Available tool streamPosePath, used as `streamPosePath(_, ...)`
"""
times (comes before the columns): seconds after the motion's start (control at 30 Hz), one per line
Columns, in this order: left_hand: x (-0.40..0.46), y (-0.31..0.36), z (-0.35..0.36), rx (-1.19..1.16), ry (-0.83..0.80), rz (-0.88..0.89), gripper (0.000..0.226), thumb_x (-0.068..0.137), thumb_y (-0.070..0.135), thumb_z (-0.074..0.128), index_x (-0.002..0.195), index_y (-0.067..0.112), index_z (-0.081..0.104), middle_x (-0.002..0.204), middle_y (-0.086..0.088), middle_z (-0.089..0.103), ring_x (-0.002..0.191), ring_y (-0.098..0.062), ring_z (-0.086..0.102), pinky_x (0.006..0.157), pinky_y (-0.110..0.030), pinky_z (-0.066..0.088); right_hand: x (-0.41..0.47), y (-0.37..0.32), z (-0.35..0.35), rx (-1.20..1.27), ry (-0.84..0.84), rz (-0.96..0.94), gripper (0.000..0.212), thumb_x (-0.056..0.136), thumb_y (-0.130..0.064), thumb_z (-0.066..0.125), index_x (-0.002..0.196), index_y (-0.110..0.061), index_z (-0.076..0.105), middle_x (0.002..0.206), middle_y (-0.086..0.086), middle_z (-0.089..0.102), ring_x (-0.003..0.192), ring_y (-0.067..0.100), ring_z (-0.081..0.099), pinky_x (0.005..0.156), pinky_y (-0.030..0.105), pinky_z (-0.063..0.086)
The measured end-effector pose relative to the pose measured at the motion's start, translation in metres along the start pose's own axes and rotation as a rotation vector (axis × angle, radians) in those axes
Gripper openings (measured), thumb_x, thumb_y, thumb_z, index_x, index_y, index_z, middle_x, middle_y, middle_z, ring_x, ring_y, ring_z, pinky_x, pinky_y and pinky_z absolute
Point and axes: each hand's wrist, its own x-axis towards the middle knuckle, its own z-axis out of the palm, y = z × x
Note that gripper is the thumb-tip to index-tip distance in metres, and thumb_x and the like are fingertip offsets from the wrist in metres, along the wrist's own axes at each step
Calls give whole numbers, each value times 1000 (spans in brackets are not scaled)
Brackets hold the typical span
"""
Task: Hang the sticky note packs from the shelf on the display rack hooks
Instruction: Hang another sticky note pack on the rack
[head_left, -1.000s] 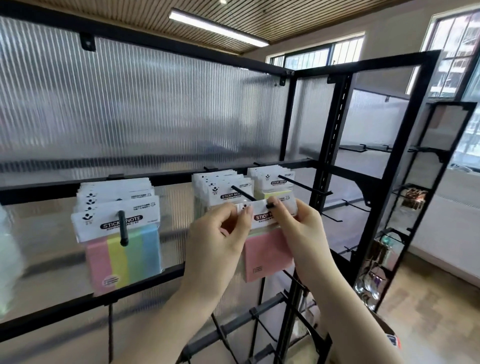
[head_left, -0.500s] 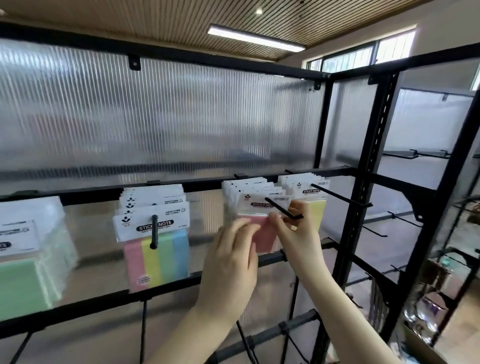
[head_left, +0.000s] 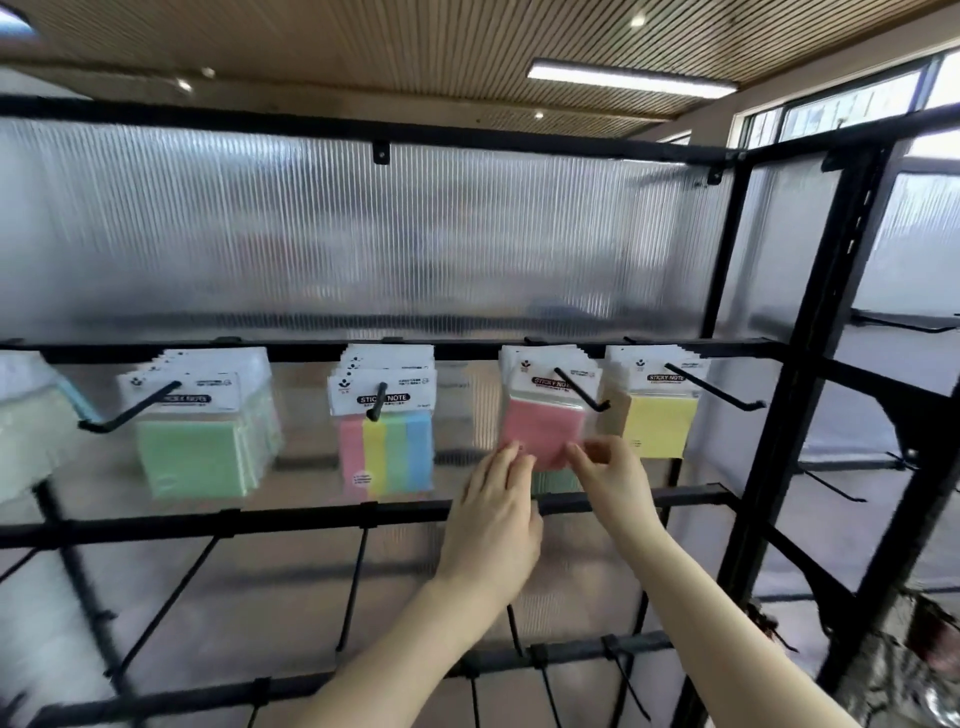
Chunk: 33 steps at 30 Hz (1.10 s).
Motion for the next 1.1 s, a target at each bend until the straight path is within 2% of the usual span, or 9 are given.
streamPosePath(0.13,-24,2,-13,17,25,-55,43,99,22,41,141,19,38,151,3,33,139,-13,29,114,-29,23,-25,16,-3,8,-81,153,17,96,-28,55,92,-11,56,94,10,66,88,27,63,84,46,53)
streamPosePath(0.2,-41,0,-21,27,34,-91,40,99,23,40,138,21,41,146,7,39,134,-12,35,109,-28,28,-42,20,1,6,-141,173,16,97,-25,51,93,-11,57,89,11,66,84,28,64,80,44,54)
streamPosePath(0.3,-72,-6,-36,35,79,-137,35,98,24,41,133,26,48,136,13,48,124,-8,44,98,-23,36,-72,8,16,13,-219,37,14,96,-24,51,85,-21,60,78,1,68,75,19,65,68,34,53)
streamPosePath(0.4,-102,-19,-60,103,109,-189,31,94,22,50,125,25,56,123,12,59,111,-11,57,87,-28,46,-103,-24,43,38,-322,-119,14,95,-25,53,85,-24,63,73,-5,68,70,11,64,61,26,53)
streamPosePath(0.6,-151,-70,-125,209,194,-366,21,86,10,63,106,16,66,102,4,69,84,-18,67,64,-24,46,-157,-93,105,32,-533,-382,15,97,-27,51,95,-20,64,87,-7,67,81,9,63,71,27,54)
streamPosePath(0.67,-163,-92,-149,240,261,-417,22,81,3,67,100,14,68,96,1,70,77,-21,67,59,-28,49,-169,-116,127,10,-574,-481,17,97,-26,51,98,-17,65,90,-5,68,83,11,63,74,28,52)
streamPosePath(0.77,-178,-130,-185,267,366,-475,24,78,-2,68,99,10,67,95,-4,69,83,-26,67,65,-37,55,-184,-149,165,3,-593,-592,18,96,-22,51,96,-10,65,88,2,69,81,18,62,74,35,50)
streamPosePath(0.87,-189,-168,-215,324,398,-511,29,80,0,66,108,7,64,108,-8,65,99,-28,63,79,-41,53,-194,-175,206,-31,-565,-706,19,96,-18,51,97,-5,64,92,9,67,85,26,61,76,43,48)
streamPosePath(1.1,-200,-271,-273,375,361,-398,48,73,-4,69,120,-2,57,122,-17,57,116,-35,54,100,-46,45,-229,-233,309,-109,-491,-972,27,90,-9,55,116,-4,62,120,9,57,111,29,53,92,40,46)
